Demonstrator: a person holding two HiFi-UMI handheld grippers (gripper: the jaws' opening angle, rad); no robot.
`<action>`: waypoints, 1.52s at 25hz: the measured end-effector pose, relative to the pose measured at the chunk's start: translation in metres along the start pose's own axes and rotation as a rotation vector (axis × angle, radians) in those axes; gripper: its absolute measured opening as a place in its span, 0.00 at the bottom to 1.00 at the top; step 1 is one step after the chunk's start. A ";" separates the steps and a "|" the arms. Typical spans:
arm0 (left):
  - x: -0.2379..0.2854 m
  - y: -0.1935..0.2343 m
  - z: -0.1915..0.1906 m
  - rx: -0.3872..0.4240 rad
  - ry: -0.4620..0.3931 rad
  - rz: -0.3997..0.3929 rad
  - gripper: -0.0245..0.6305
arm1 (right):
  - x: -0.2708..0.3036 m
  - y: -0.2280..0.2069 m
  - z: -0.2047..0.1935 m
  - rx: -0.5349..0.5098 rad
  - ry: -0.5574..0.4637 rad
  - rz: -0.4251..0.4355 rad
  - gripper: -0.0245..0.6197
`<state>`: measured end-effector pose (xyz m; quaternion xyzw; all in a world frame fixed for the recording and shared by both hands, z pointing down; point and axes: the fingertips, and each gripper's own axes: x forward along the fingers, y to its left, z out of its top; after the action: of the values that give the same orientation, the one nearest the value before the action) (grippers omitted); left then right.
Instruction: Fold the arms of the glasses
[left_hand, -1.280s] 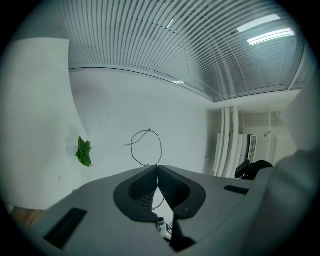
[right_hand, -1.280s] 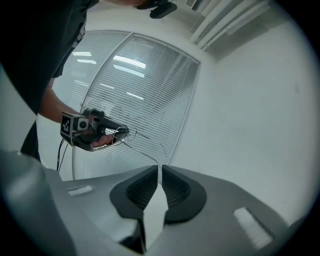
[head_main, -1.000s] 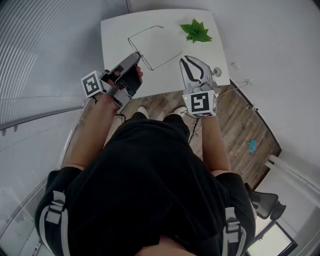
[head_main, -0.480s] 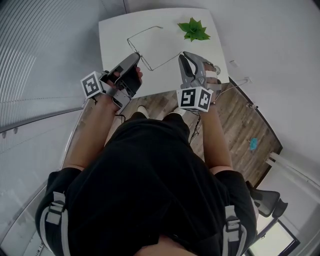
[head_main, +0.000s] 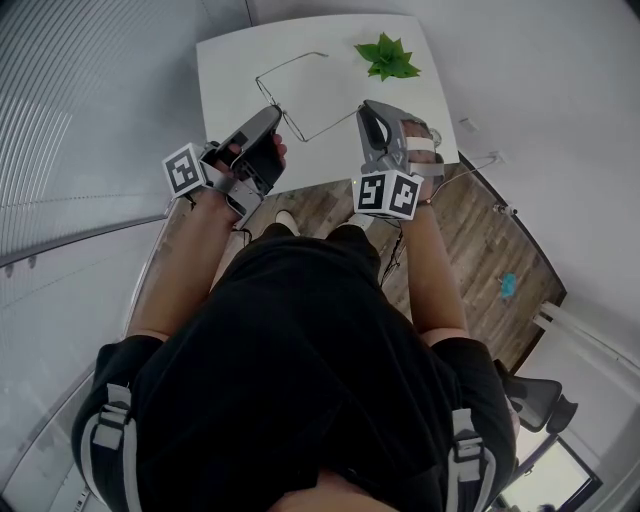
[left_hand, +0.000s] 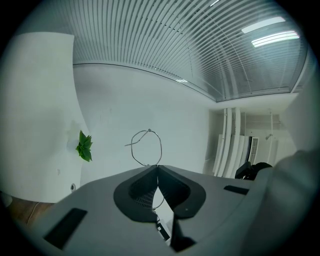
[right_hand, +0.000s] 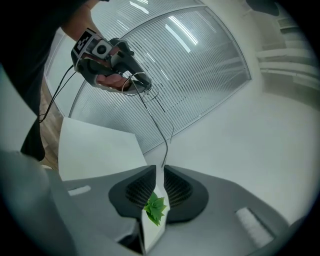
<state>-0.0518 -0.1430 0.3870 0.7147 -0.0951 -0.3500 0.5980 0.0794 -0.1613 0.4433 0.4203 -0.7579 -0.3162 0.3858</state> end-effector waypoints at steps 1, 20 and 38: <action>0.000 0.000 0.000 0.000 0.001 0.000 0.06 | 0.000 0.000 0.000 -0.005 0.000 -0.001 0.12; 0.004 0.008 -0.013 -0.041 0.048 0.025 0.06 | 0.007 -0.004 0.001 -0.113 0.001 0.004 0.10; 0.007 0.011 -0.031 -0.075 0.114 0.027 0.06 | 0.015 -0.002 0.016 -0.153 -0.036 0.020 0.10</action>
<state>-0.0245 -0.1257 0.3950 0.7093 -0.0576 -0.3038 0.6334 0.0614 -0.1727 0.4382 0.3762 -0.7424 -0.3769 0.4065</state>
